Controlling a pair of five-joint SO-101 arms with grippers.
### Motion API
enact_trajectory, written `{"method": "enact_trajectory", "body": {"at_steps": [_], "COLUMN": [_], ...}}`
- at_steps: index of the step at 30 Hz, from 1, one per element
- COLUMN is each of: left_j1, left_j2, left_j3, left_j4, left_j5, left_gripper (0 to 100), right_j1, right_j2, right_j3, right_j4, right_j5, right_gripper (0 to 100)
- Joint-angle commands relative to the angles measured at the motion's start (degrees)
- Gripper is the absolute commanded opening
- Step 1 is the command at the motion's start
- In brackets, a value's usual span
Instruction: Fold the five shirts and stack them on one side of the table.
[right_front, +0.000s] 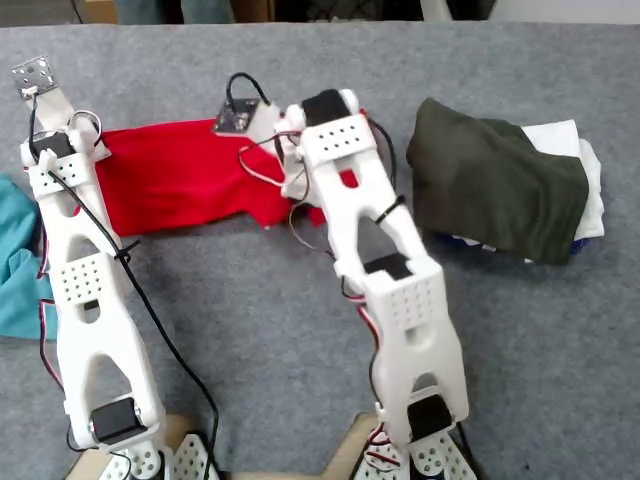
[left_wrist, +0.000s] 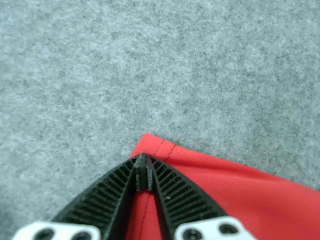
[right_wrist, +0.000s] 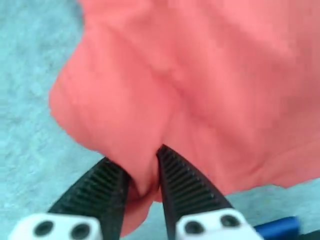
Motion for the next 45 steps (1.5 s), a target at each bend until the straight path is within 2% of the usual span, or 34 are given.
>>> {"method": "enact_trajectory", "body": {"at_steps": [1,5,13,15,19,21,28,31,35,37,40,45], "left_j1": [-1.36,-1.36,-1.36,-1.36,-1.36,-1.36,-1.27,-1.27,-1.27,-1.27,-1.36,-1.36], "left_j2": [-4.66,-4.66,-4.66,-4.66,-4.66,-4.66,-4.66,-4.66,-4.66,-4.66,-4.66,-4.66], "left_j3": [-3.12,-3.12,-3.12,-3.03,-3.03,-3.03,-3.03,-3.03,-3.12,-3.12,-3.12,-3.12], "left_j4": [0.09,0.09,0.09,0.09,0.09,0.09,0.09,0.09,0.09,0.09,0.09,0.09], "left_j5": [0.26,0.26,0.09,0.09,0.09,0.09,0.09,0.09,0.35,0.44,0.44,0.44], "left_gripper": [3,3,3,3,3,3,3,3,3,3,3,3], "right_j1": [0.26,0.18,1.76,1.76,1.85,2.02,4.57,4.04,-0.35,-2.20,-4.13,-4.40], "right_j2": [3.74,10.33,24.57,27.91,30.73,29.93,24.75,21.05,18.33,20.18,25.71,38.81], "right_j3": [-12.79,-24.84,-43.03,-45.67,-47.43,-47.43,-47.34,-47.16,-46.73,-46.73,-46.73,-46.81], "right_j4": [0.26,-1.67,-13.27,-15.03,-16.18,-16.26,-22.51,-15.38,-4.04,-4.13,-10.55,-26.99], "right_j5": [3.43,4.57,4.57,4.48,4.31,4.22,-3.43,-8.09,-13.71,-17.05,-22.15,-28.84], "right_gripper": [1.5,1.5,2.4,9.0,31.2,34.4,27.6,22.5,0.5,5.5,2.9,1.5]}}
